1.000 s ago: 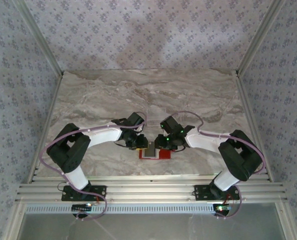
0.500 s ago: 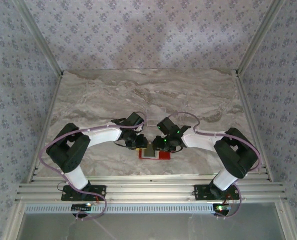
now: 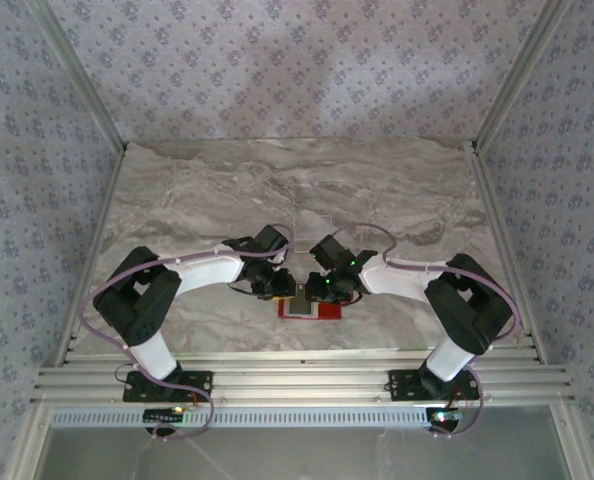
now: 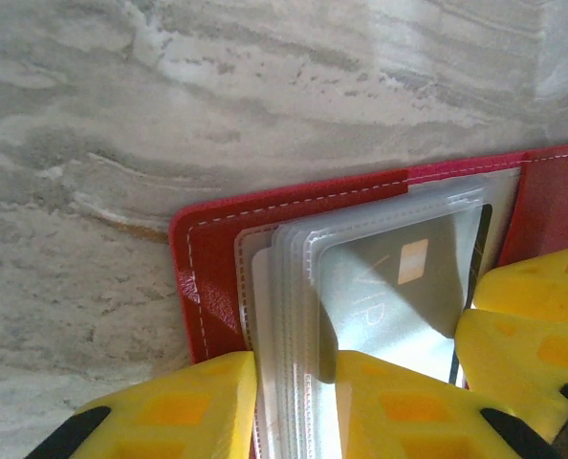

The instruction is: Take the credit cards out of the card holder

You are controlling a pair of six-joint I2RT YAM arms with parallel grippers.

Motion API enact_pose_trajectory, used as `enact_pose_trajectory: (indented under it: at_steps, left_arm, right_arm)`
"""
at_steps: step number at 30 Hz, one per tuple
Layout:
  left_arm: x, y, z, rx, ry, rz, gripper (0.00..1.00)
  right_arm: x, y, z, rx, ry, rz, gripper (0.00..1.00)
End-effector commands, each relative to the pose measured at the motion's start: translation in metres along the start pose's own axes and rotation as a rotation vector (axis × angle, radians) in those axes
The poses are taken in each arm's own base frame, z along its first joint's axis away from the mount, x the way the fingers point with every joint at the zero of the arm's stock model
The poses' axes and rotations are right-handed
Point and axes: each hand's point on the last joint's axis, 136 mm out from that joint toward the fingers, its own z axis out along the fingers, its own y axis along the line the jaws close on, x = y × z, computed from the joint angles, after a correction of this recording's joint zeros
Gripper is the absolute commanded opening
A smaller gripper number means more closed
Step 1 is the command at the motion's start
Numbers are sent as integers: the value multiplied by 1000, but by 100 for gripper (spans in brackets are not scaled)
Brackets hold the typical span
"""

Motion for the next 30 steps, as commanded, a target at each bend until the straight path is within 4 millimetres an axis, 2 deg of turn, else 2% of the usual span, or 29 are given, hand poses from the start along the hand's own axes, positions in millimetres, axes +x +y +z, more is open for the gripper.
enact_pose_trajectory:
  at_steps: [1, 18, 26, 30]
  left_arm:
    - [9, 11, 2, -34, 30, -6, 29]
    - [8, 17, 0, -69, 23, -2, 29]
    - [8, 22, 3, -99, 29, 4, 26]
    - [8, 24, 4, -108, 29, 4, 26]
  right_arm:
    - [5, -16, 2, 80, 10, 6, 24]
    - [-3, -16, -19, 68, -50, 18, 14]
    - [-9, 9, -27, -108, -77, 14, 23]
    - [-8, 12, -25, -170, -62, 24, 25]
